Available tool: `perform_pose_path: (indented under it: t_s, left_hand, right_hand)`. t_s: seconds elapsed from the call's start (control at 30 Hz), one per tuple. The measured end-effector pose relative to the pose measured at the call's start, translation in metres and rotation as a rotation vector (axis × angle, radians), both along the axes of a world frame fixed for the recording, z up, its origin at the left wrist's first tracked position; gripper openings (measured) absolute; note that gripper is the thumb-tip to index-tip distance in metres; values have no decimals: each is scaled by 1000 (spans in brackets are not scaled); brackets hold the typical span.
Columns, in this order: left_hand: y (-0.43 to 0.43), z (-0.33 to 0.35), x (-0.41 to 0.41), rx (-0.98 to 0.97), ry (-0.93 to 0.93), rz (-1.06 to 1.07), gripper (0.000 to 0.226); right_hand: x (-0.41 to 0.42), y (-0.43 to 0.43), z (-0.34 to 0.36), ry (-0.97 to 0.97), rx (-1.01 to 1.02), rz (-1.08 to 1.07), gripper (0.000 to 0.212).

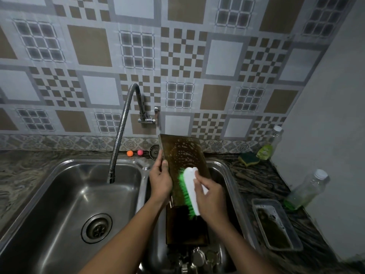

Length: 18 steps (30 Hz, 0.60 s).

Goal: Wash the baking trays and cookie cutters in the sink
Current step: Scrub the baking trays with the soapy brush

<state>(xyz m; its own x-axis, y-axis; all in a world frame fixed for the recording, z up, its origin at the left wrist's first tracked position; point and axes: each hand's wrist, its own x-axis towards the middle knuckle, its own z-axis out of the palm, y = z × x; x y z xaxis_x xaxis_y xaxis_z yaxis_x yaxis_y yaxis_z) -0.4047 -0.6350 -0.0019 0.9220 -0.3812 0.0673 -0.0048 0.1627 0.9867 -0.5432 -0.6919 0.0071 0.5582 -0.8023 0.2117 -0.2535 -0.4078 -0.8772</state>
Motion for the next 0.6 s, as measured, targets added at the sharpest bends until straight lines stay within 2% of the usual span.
perform_pose_path:
  t_s: [0.17, 0.3, 0.4, 0.5, 0.6]
  left_hand:
    - [-5, -7, -7, 26, -70, -49, 44]
    - [-14, -2, -15, 50, -63, -80, 43]
    - [-9, 0, -6, 30, -79, -50, 43]
    - [-2, 5, -1, 38, -109, -10, 42]
    - [1, 1, 0, 51, -108, -59, 44]
  right_hand:
    - [-4, -28, 5, -21, 45, -141, 30]
    - [18, -10, 19, -85, 19, -21, 30]
    - [4, 0, 9, -104, 14, 38, 29]
    - [-26, -12, -10, -83, 47, -44, 28]
    - [-38, -39, -12, -15, 67, -131, 29]
